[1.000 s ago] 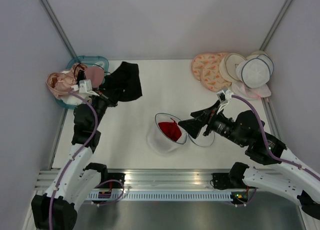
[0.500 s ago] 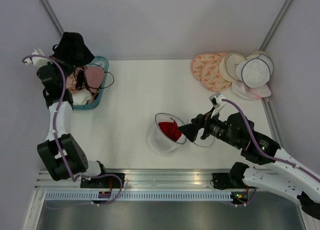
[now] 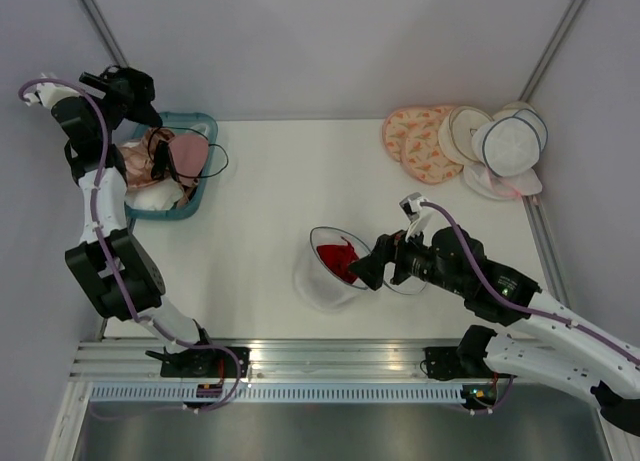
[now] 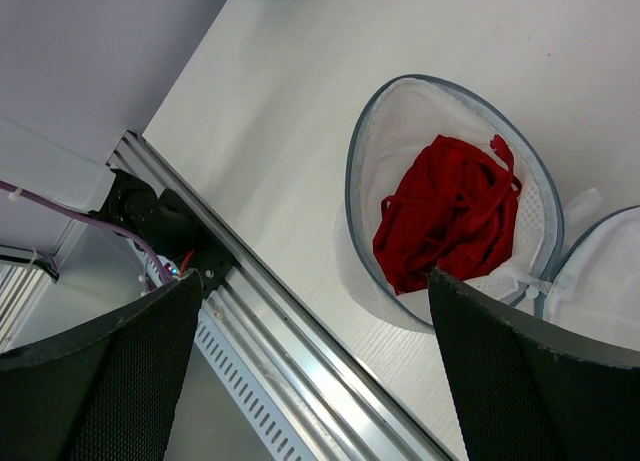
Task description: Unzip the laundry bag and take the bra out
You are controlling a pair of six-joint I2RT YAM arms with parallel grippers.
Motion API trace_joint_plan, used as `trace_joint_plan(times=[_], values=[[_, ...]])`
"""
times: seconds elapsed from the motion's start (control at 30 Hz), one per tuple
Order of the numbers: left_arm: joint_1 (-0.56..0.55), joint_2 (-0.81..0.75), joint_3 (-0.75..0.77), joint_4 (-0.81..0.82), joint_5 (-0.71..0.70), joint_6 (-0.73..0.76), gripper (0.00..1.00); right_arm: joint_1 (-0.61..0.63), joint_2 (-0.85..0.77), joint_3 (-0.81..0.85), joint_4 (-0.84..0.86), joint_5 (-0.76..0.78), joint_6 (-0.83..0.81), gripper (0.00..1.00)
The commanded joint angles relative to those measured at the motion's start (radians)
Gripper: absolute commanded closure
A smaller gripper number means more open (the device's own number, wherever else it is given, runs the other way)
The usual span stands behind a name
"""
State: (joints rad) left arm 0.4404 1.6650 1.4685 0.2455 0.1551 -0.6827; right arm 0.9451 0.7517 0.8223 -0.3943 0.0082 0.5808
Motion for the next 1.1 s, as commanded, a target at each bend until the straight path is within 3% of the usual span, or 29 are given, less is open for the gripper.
trace_joint_plan(times=[0.0, 0.07, 0.23, 0.4, 0.57, 0.67, 0.77, 0.9, 1.07], values=[[0.009, 0.004, 0.04, -0.06, -0.032, -0.006, 0.06, 0.0, -0.003, -0.02, 0.04, -0.033, 0.019, 0.02], [0.009, -0.01, 0.021, -0.055, -0.034, -0.009, 0.0, 0.0, -0.017, -0.031, 0.037, -0.03, 0.019, 0.02], [0.008, -0.048, -0.052, -0.049, -0.014, -0.032, 0.0, -0.002, -0.052, -0.046, 0.028, -0.022, 0.016, 0.02], [-0.002, -0.216, -0.292, 0.041, 0.047, -0.089, 0.0, 0.0, -0.087, -0.058, 0.015, 0.05, 0.014, 0.02], [-0.084, -0.436, -0.572, 0.094, 0.109, -0.095, 0.0, 0.0, -0.077, -0.058, -0.104, 0.37, 0.053, 0.02], [-0.192, -0.605, -0.713, 0.049, 0.123, -0.106, 0.0, -0.002, -0.017, -0.066, -0.274, 0.672, 0.274, 0.02], [-0.333, -0.782, -0.85, 0.012, 0.118, -0.13, 0.0, -0.002, 0.044, -0.109, -0.466, 0.858, 0.598, 0.02], [-0.529, -1.02, -0.961, -0.061, 0.095, -0.136, 0.0, -0.003, 0.054, -0.27, -0.425, 0.825, 0.813, 0.02], [-0.603, -1.224, -0.988, -0.201, 0.217, -0.135, 0.0, -0.005, 0.014, -0.518, -0.255, 0.725, 1.01, 0.02]])
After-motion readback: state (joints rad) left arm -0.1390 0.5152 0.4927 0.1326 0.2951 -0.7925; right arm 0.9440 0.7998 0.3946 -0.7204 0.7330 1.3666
